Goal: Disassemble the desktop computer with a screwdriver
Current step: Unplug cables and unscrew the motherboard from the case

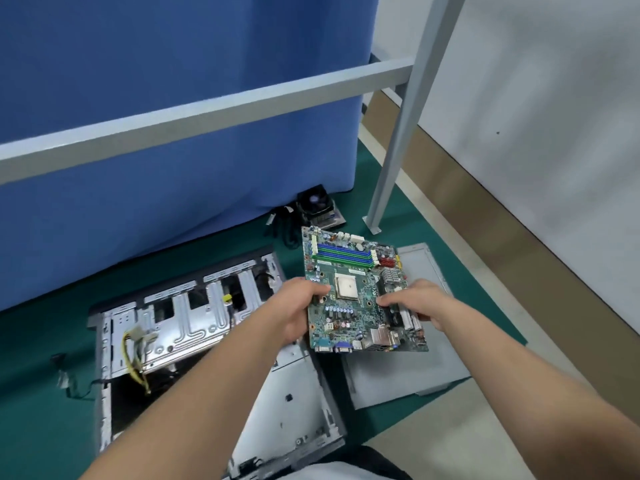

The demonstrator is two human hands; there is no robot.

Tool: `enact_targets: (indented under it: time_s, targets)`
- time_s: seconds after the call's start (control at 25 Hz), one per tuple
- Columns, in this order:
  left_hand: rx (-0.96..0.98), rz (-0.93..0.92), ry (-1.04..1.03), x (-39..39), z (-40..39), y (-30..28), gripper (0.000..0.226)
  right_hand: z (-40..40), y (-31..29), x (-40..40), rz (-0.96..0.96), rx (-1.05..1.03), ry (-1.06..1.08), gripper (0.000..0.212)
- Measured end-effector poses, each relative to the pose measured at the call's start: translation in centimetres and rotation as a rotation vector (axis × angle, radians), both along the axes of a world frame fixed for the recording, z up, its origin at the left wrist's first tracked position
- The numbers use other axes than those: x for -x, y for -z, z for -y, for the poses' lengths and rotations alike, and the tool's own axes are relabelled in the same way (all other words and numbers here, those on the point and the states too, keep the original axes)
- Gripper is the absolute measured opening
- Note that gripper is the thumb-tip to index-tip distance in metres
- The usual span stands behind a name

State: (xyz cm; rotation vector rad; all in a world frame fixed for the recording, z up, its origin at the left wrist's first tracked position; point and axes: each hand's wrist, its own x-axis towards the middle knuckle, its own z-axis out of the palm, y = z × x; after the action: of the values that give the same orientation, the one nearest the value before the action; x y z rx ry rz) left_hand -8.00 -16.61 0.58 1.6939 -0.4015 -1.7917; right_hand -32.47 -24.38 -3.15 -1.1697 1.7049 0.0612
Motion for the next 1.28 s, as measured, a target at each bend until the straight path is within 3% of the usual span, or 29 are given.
enact_targets:
  time_s: [0.16,0.32,0.44,0.56,0.68,0.84,0.96,1.08,1.28]
  targets:
    - [-0.127,-0.018,-0.034,4.5,1.9,5.4,0.052,2.1,3.5,3.7,-0.103,-0.002,0.028,0.109]
    - [-0.275,-0.054,-0.134,7.8,2.8,8.4,0.026,3.2,7.0,6.1,-0.298,0.048,-0.018,0.084]
    - [-0.309,-0.006,-0.137,9.5,3.5,10.2,0.035,3.7,8.9,6.9,-0.434,0.067,-0.047,0.068]
    - [-0.295,0.056,-0.061,10.9,3.8,11.3,0.048,3.8,10.4,7.6,-0.515,0.074,-0.058,0.077]
    - [-0.221,0.283,0.186,12.0,3.3,11.8,0.058,3.3,11.4,8.1,-0.524,0.129,-0.091,0.088]
    - [0.063,0.590,0.447,13.7,2.4,11.8,0.057,2.2,11.6,8.2,-0.521,0.246,-0.194,0.104]
    - [0.269,0.732,0.934,14.7,2.9,12.6,0.081,0.8,11.5,7.6,-0.547,0.420,-0.395,0.107]
    - [0.230,0.871,1.390,14.3,3.7,13.3,0.094,0.1,11.7,7.1,-0.548,0.435,-0.527,0.104]
    - [0.148,0.915,1.552,14.2,4.1,13.6,0.097,0.8,12.0,6.6,-0.563,0.379,-0.482,0.105]
